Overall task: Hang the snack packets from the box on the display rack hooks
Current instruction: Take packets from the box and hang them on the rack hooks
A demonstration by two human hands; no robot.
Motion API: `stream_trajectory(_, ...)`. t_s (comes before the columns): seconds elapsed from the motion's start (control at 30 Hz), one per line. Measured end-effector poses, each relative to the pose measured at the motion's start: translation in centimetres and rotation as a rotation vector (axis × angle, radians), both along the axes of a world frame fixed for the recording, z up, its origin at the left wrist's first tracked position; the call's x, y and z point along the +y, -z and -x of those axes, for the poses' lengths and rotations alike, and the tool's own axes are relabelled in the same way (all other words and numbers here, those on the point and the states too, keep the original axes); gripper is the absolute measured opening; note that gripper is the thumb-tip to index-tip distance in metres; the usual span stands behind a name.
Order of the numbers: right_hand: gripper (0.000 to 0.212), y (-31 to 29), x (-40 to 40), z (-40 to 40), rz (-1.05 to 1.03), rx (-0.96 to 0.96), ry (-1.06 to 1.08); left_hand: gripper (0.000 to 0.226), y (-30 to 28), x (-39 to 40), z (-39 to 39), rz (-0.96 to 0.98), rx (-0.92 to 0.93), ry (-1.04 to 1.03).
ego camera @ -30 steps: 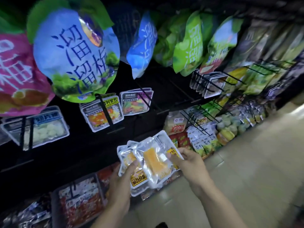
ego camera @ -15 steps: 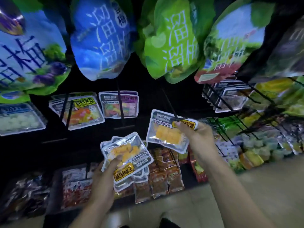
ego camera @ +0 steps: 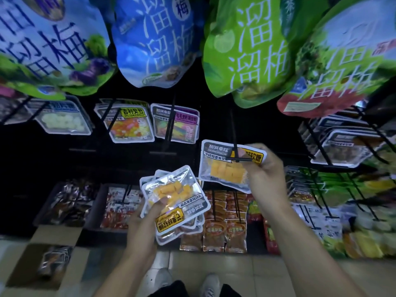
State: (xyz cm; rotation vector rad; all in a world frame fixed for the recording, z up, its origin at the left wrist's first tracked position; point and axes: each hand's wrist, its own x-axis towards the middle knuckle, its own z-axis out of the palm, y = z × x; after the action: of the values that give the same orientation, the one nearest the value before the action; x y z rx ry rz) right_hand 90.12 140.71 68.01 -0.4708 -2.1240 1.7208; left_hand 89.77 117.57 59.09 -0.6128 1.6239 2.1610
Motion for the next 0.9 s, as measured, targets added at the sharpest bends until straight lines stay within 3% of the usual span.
stream_trajectory(0.37, 0.015, -0.2, 0.3, 0.7, -0.042, 0.01, -0.103, 0.037, -0.9, 0.2, -0.6, -0.039, 0.0, -0.005)
stream_trajectory(0.53, 0.016, 0.0, 0.4, 0.5, -0.045, 0.054, -0.035, 0.049, -1.1, 0.1, -0.6, -0.053, 0.002, -0.015)
stream_trajectory(0.77, 0.016, -0.5, 0.5, 0.1, -0.058, 0.054, -0.042, 0.04, -1.1, 0.2, -0.4, -0.047, 0.035, 0.002)
stream_trajectory(0.9, 0.013, -0.5, -0.2, 0.2, -0.064, 0.059, -0.048, 0.05, -0.6, -0.1, -0.1, -0.041, 0.02, -0.008)
